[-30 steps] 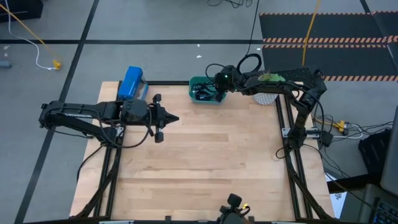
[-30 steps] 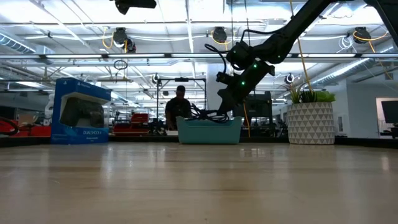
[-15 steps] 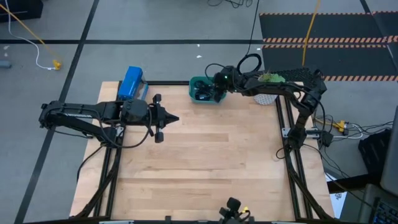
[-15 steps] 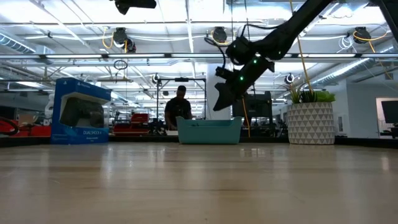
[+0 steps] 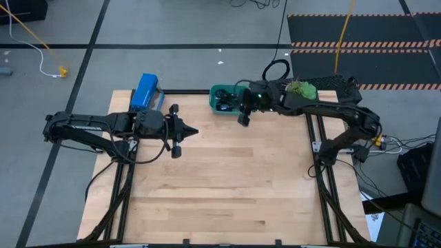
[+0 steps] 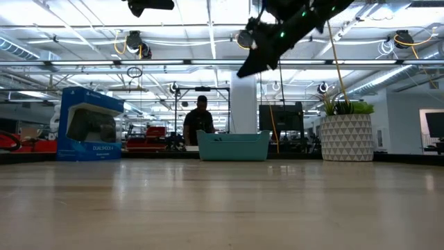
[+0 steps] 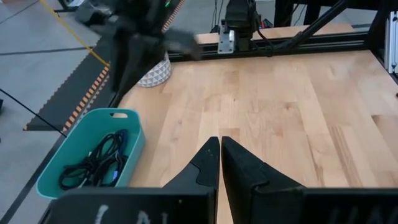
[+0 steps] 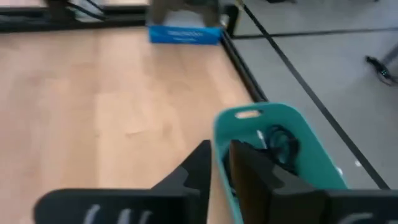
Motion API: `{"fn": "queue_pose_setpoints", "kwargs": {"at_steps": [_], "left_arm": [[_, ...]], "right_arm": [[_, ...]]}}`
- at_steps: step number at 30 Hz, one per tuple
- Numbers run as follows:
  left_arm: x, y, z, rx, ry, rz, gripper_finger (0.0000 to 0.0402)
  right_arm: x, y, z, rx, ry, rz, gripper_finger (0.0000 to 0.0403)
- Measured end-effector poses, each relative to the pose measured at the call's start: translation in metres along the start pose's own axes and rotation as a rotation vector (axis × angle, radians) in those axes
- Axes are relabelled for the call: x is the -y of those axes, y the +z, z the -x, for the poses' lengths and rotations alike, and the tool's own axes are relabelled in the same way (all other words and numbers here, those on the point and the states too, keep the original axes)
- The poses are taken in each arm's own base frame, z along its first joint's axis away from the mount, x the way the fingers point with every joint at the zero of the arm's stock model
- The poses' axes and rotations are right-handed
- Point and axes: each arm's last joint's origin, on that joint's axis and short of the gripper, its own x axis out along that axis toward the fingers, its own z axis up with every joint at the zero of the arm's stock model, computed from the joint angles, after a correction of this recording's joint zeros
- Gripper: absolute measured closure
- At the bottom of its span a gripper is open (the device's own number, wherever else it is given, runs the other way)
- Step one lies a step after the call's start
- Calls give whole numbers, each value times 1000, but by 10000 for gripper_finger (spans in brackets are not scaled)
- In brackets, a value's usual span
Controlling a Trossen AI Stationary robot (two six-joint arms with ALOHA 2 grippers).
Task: Pick and place USB-C Cables
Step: Return to Home Position
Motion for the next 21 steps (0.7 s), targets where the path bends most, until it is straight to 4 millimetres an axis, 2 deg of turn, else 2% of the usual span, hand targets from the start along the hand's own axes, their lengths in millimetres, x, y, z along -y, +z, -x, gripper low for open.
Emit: {"fn": "queue_pose_setpoints", "kwargs": {"at_steps": [6, 13, 21], "left_arm": [[0, 0, 0, -4, 0, -2, 380], [1, -3, 0, -34, -34, -2, 380], [2, -4, 0, -39, -39, 24, 380]], "right_arm": [[-35, 2, 29, 59, 90, 47, 399], [-59, -14, 67, 153, 171, 39, 401], [-78, -45, 109, 312, 261, 103, 402]]}}
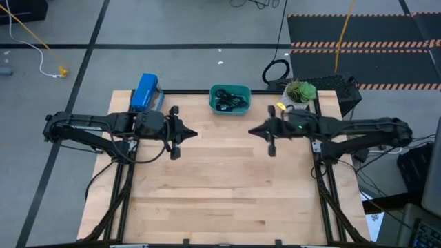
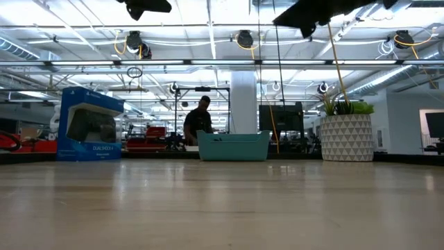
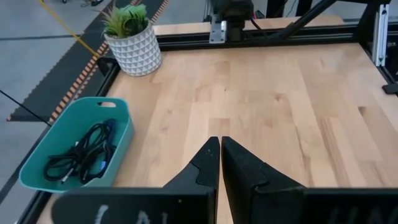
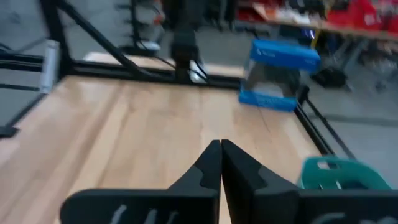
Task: Pick and place USB-C Cables
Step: Return to Home Position
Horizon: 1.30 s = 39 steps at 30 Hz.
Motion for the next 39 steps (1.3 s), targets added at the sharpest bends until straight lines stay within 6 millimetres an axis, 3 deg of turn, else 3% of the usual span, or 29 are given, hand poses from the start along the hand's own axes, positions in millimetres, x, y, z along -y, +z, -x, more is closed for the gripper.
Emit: {"fn": "queue_pose_setpoints", "kwargs": {"at_steps": [6, 12, 19, 39], "left_arm": [[0, -1, -1, -6, 0, 18, 380], [0, -9, -5, -35, 10, -1, 380], [-4, -25, -17, -33, 39, 1, 380], [-1, -36, -22, -60, 40, 88, 380]], "right_arm": [[-10, -11, 28, 82, 33, 79, 403], [-11, -31, 42, 107, 31, 75, 403], [-17, -63, 40, 128, 99, 68, 403], [-27, -146, 41, 178, 166, -76, 403]]}}
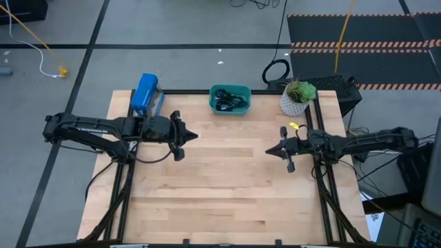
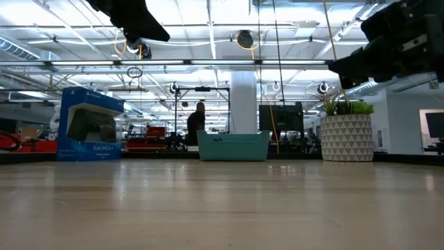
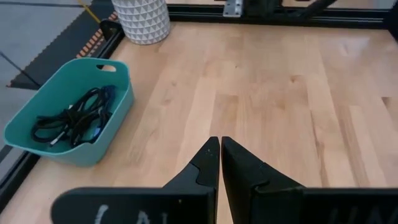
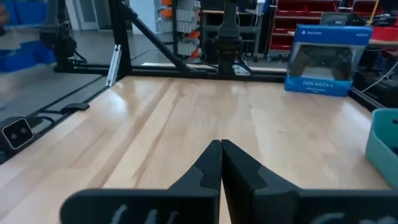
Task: Pick and place USB-C Cables
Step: Return to Home Position
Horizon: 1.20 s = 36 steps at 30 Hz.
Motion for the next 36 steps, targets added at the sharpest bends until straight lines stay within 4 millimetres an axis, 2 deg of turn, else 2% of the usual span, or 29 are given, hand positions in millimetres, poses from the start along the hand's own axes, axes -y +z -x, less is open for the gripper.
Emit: {"fn": "queue_pose_setpoints", "kwargs": {"at_steps": [4, 12, 27, 36], "left_arm": [[0, 0, 0, 0, 15, -2, 380], [3, 0, 1, 1, 4, -13, 381], [10, -7, 2, -59, -24, -50, 381], [14, -26, 1, 17, -47, -75, 380]], "right_arm": [[-1, -6, 4, 11, 0, -7, 403], [-2, 5, 13, 120, -6, 61, 403], [-3, 10, 28, 188, -14, 126, 403], [-3, 14, 38, 252, -52, 182, 403]]}}
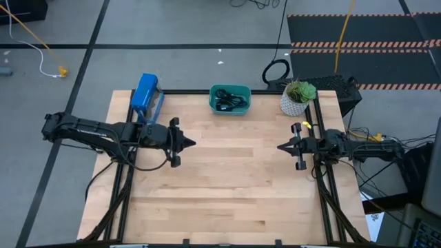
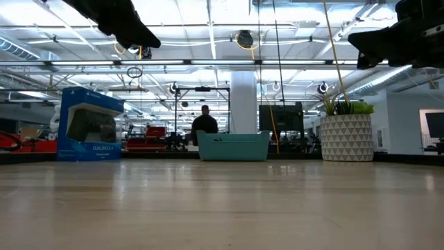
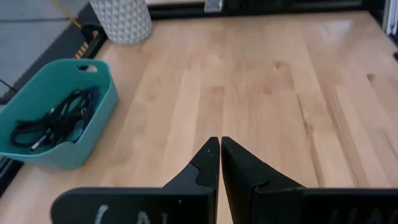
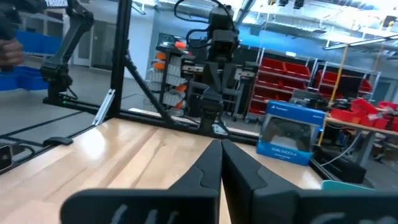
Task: Pick and place USB-C Cables
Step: Return to Home Position
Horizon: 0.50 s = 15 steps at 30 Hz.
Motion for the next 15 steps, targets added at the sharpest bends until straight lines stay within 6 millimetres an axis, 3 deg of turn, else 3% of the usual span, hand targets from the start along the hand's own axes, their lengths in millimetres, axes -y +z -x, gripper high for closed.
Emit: {"fn": "queue_pose_setpoints", "kwargs": {"at_steps": [15], "left_arm": [[-8, -33, 46, 188, -12, 59, 380]], "right_arm": [[5, -2, 6, -14, -64, 13, 403]]}}
